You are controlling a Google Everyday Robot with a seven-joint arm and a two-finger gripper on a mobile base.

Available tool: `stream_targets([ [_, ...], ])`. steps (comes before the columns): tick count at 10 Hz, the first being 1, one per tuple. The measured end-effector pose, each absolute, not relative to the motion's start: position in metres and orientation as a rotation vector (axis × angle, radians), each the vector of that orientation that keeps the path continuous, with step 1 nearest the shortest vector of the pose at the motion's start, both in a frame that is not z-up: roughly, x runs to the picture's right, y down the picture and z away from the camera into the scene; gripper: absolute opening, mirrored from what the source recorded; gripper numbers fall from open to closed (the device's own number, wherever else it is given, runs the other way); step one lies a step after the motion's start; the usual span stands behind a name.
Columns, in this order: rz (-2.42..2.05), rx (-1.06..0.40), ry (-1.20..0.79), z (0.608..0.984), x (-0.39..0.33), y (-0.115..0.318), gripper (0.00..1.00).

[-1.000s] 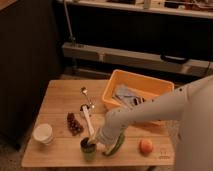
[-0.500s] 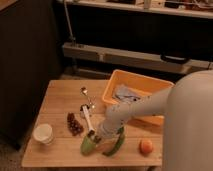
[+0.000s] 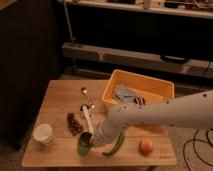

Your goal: Stack cups into tray

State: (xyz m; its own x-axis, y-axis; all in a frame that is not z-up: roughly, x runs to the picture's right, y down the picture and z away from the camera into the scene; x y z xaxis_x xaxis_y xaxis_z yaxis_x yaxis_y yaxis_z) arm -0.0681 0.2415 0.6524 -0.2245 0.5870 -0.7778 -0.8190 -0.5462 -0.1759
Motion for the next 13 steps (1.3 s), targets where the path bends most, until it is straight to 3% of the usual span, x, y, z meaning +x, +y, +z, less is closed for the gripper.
stream_targets([
  [3,1.873,-1.109,0.287,0.636,-0.107,0.219,0.0],
  [5,1.86,-1.106,0.254,0.653,-0.138,0.198,0.0],
  [10,1.829,-1.054,0.144,0.73,-0.2,0.099,0.0],
  [13,1.797,-1.045,0.066,0.74,-0.2,0.072,0.0],
])
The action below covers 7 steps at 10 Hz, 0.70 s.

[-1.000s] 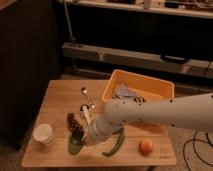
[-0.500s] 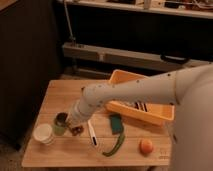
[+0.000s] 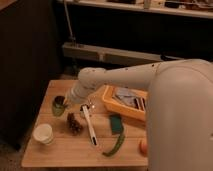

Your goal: Stack cups into tray

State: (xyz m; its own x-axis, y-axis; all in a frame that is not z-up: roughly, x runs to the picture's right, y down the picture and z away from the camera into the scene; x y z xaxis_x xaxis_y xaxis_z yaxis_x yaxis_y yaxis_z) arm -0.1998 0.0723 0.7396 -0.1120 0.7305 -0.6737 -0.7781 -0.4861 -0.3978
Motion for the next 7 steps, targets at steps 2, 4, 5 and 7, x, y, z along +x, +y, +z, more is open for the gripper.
stream_targets([
  [2,1.75,-1.062,0.01,0.725,-0.196,0.073,0.0],
  [4,1.686,-1.071,-0.035,0.701,-0.206,0.081,0.0],
  [5,1.648,-1.063,-0.04,0.694,-0.213,0.086,0.0],
  [7,1.569,-1.049,-0.039,0.686,-0.241,0.096,0.0],
])
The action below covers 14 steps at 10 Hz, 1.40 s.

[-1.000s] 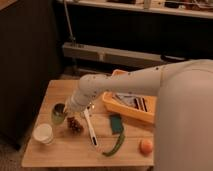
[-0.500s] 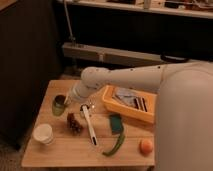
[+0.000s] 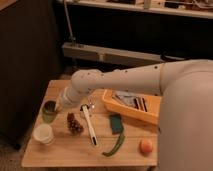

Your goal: Stack cups into tray

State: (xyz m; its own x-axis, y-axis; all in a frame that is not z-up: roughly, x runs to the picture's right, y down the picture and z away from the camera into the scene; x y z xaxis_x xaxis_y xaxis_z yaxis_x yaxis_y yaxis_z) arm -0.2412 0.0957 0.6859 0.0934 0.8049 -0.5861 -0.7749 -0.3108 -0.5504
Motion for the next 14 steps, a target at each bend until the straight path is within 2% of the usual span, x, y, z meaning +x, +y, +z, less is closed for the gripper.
stream_targets([
  [5,1.529,-1.043,-0.001,0.693,-0.248,0.11,0.0],
  [11,1.471,-1.06,-0.031,0.661,-0.253,0.122,0.0],
  [14,1.452,-1.059,-0.001,0.66,-0.26,0.136,0.0],
])
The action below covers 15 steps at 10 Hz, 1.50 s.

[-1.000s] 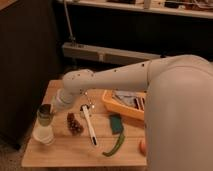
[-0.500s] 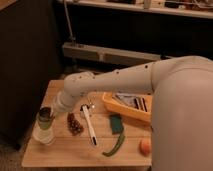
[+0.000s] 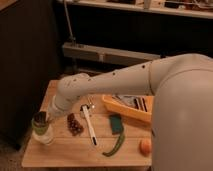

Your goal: Stack cups into tray

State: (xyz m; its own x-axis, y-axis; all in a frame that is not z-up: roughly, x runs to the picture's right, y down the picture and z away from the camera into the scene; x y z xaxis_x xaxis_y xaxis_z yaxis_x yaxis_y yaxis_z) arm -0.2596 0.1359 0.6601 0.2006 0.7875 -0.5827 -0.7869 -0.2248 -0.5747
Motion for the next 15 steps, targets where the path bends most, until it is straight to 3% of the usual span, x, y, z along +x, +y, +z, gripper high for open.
stream_targets([
  [3,1.453,-1.063,0.029,0.671,-0.263,0.145,0.01],
  [4,1.449,-1.069,0.036,0.673,-0.267,0.148,0.07],
  [11,1.447,-1.092,0.06,0.682,-0.272,0.154,0.76],
  [15,1.448,-1.094,0.063,0.683,-0.269,0.154,0.8],
])
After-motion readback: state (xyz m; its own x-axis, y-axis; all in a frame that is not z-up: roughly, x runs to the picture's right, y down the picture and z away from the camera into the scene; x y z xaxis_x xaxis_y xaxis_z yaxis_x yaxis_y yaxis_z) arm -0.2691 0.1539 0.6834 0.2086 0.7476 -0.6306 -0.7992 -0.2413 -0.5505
